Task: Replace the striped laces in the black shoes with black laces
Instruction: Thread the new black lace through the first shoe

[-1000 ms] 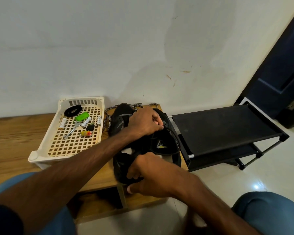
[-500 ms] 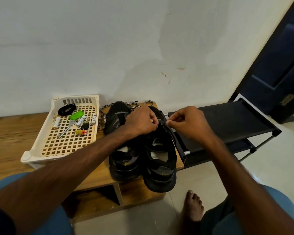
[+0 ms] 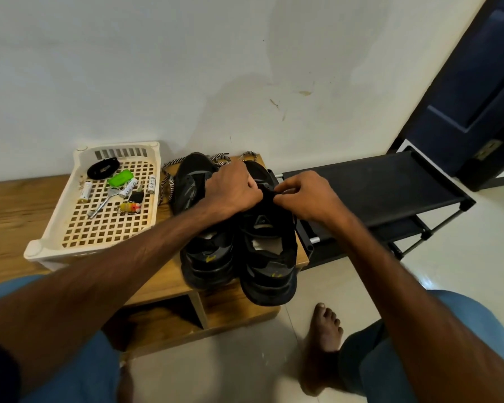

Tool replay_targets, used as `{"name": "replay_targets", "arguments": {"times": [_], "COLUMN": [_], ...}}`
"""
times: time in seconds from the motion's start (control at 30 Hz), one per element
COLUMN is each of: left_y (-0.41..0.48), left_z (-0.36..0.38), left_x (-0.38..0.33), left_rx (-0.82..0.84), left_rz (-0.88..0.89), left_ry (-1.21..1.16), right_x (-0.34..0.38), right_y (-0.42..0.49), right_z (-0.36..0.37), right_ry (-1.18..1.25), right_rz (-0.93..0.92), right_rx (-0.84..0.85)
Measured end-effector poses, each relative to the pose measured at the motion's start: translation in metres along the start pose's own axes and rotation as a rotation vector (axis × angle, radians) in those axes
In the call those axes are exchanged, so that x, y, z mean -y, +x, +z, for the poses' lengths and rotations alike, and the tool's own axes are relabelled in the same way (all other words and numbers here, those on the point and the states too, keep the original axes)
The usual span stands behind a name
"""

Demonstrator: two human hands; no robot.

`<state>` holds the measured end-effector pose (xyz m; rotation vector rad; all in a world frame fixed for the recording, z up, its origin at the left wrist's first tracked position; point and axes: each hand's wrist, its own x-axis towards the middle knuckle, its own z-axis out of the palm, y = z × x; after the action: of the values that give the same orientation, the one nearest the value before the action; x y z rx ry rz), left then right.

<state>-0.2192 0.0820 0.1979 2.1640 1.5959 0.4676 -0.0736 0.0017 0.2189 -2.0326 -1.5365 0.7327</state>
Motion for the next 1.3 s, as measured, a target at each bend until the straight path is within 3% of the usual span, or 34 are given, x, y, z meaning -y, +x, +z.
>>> {"name": "replay_targets", "arguments": {"times": [0.17,0.4,0.67,0.9,1.3], "left_y": [-0.004,-0.003,-0.003,0.006,0.002], "left_z": [0.004,0.005,0.009,0.002,0.008], "left_x": [-0.005,-0.005,-0.012,-0.011,-0.015], "left_rx": [-0.042,-0.038,-0.062,0.064,0.004], "left_rz": [-0.004,-0.007,-0.044,-0.087,-0.054], "left_ry": [-0.053,-0.078,-0.087,-0.094,0.003], "right_x": [0.003,-0.008,-0.011,-0.012,-0.018], "right_y": [0.004,0.009,0.010,0.008,0.009], "right_z": [0.000,0.000,-0.002,-0.001,-0.008], "right_ry": [-0.059,0.167,0.214,0.284,0.422], "right_rz": [0.000,0.051,0.051,0.075,0.169], "right_rx": [0.047,0.115,0.148,0.150,0.181]}}
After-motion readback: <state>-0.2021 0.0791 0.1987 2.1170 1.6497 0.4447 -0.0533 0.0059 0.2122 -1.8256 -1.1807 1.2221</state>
